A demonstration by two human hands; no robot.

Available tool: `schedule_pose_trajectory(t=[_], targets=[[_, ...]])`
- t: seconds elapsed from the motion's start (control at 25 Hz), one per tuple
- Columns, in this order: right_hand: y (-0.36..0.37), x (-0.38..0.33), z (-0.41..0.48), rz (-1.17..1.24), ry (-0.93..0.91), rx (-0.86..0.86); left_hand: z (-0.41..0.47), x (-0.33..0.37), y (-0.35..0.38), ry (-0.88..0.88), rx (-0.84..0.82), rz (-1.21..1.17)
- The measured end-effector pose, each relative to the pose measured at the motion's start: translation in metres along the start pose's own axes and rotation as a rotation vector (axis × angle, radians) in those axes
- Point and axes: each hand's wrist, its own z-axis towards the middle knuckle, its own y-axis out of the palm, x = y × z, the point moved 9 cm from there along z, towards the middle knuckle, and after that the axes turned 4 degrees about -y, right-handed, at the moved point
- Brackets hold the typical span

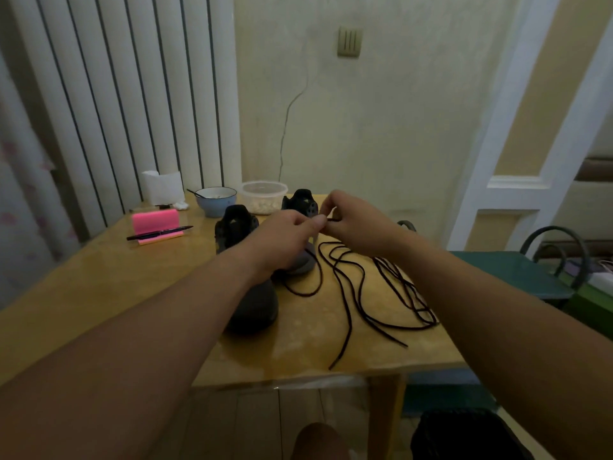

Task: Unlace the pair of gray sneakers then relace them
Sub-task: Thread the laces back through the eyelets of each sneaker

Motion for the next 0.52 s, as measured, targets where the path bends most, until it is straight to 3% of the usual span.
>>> schedule_pose_trajectory(t=[0.08,0.24,0.4,0.52], targets=[[-0.01,0.022,-0.009,0.037,0.065,-0.012,0.003,-0.008,-0.021,0.003,0.075,-0.044],[-0.018,0.056,-0.032,0.151,0.198,-0.006,0.005,-0.032,-0.058,-0.091,0.292,-0.694],[-0.009,0.003,-0.011,0.036,0.034,-0.022,0.002,-0.013,-0.009,-0.084,0.099,-0.422],[-0.003,-0.032,-0.001,-0.041,-0.076,-0.042,0.002,0.0,0.014,-0.043,0.074,-0.497]])
